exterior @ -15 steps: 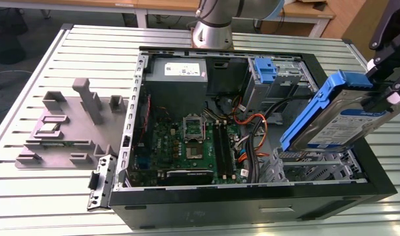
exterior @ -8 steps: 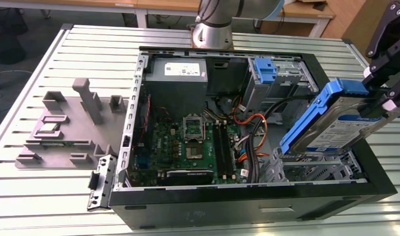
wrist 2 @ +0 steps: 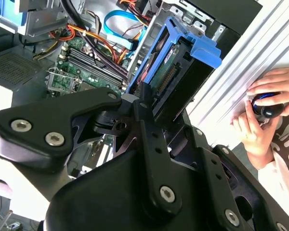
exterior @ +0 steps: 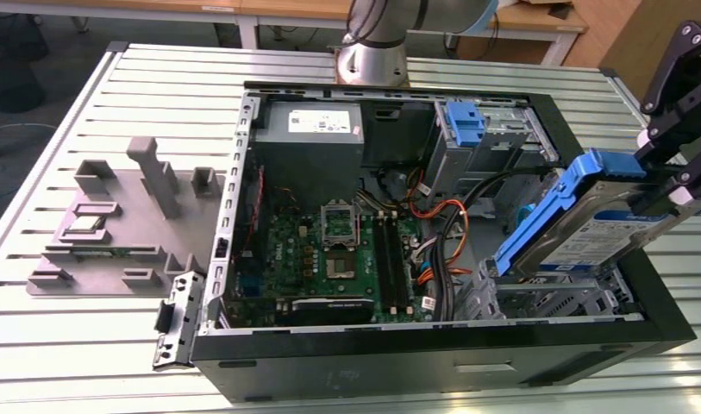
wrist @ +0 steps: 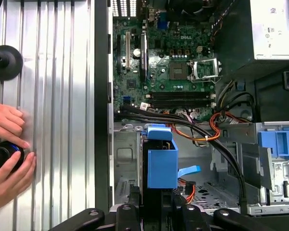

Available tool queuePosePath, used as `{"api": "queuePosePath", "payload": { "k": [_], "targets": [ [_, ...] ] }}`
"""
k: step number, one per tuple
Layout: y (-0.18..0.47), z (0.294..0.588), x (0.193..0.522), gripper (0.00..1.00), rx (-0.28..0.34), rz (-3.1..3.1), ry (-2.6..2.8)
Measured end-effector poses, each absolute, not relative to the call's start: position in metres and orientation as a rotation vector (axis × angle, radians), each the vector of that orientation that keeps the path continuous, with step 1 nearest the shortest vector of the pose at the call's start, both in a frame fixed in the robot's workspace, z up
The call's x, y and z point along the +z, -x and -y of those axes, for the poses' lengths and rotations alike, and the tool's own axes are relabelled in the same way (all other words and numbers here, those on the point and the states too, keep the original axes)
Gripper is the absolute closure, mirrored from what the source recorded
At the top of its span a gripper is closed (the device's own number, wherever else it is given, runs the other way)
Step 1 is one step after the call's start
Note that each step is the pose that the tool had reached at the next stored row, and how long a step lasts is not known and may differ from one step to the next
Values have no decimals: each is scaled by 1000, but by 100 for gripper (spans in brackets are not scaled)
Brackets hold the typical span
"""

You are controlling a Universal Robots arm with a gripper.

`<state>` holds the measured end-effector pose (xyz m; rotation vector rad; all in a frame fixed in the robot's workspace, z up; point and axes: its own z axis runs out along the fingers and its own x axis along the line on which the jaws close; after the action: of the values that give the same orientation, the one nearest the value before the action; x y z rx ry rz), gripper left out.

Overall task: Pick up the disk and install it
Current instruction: 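Insert the disk into the insertion slot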

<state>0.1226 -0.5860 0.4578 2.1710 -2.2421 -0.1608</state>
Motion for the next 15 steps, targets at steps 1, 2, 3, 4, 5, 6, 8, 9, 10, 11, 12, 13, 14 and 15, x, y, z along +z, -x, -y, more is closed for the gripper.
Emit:
{"api": "queuePosePath", "payload": {
  "k": [1,2,3,4,5,6,8,9,10,11,12,13,14,15],
  "targets": [
    [-123,586,456,65,-161,2242,-2171],
    [-123,586,454,65,-161,2241,-2172],
    [-123,586,454,65,-161,2241,-2172],
    [-123,586,454,65,-161,2241,-2172],
    [-123,586,454,65,-161,2241,-2172],
    [-123,586,454,65,-161,2241,-2172],
    [-123,586,453,65,-161,2241,-2172],
    [-123,586,453,65,-161,2241,-2172],
    [-123,585,453,65,-161,2241,-2172],
    [-123,585,453,65,-161,2241,-2172],
    [-123,584,453,65,-161,2241,-2172],
    [-123,584,453,65,-161,2241,-2172],
    [-123,583,453,65,-161,2241,-2172],
    [-123,583,452,65,-161,2241,-2172]
  ]
}}
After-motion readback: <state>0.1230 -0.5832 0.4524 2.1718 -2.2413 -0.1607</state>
